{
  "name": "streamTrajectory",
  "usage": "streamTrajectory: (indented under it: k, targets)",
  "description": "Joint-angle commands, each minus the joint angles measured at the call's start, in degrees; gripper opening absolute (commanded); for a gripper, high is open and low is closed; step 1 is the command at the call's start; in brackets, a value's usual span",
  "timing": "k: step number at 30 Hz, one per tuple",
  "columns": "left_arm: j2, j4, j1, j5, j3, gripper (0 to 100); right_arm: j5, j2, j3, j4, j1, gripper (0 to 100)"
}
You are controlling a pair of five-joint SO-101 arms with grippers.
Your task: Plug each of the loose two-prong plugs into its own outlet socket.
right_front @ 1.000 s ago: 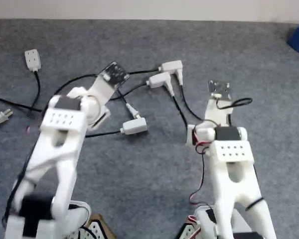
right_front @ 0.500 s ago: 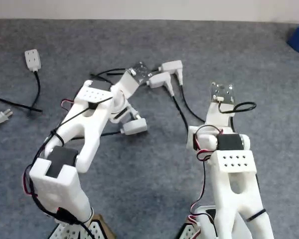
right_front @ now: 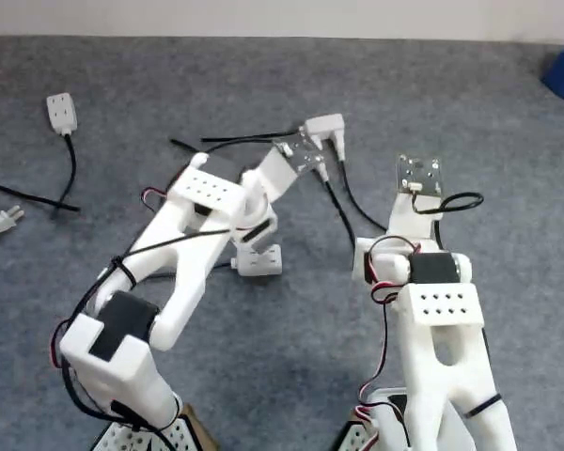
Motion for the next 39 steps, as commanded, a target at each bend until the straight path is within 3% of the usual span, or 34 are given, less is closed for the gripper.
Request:
streamTrajectory:
  k: [1, 5, 9, 15, 18, 23, 33, 39]
  targets:
    - [-4.8, 1.4, 0.4, 1.1, 0.9, 21, 0.5, -1.5, -0.3, -0.3, 0.3, 12.0]
    - [-7.0, 1.1, -3.8, 0.9, -1.6, 21, 0.6, -1.5, 0.2, -0.3, 0.3, 12.0]
    - [-0.5, 1.6, -9.7, -4.4, -11.5, 21, 0.6, -1.5, 1.4, -0.6, 0.3, 12.0]
    - [15.3, 7.0, -11.7, -26.2, -29.7, 24, 0.6, -1.5, 1.5, -0.6, -1.6, 12.0]
    - [19.7, 15.1, -11.0, -38.1, -36.8, 23, 0.7, -1.5, 1.5, -0.6, -1.7, 12.0]
    - [23.6, 20.7, -9.6, -48.6, -42.7, 21, 2.5, -1.5, 1.5, -0.6, -1.7, 12.0]
    - [27.3, 20.3, -3.0, -54.2, -43.5, 21, 2.7, -1.5, 1.5, -0.6, -1.5, 12.0]
    - [27.9, 15.8, -1.5, -54.2, -43.0, 21, 2.9, -1.5, 1.5, -0.5, 5.4, 12.0]
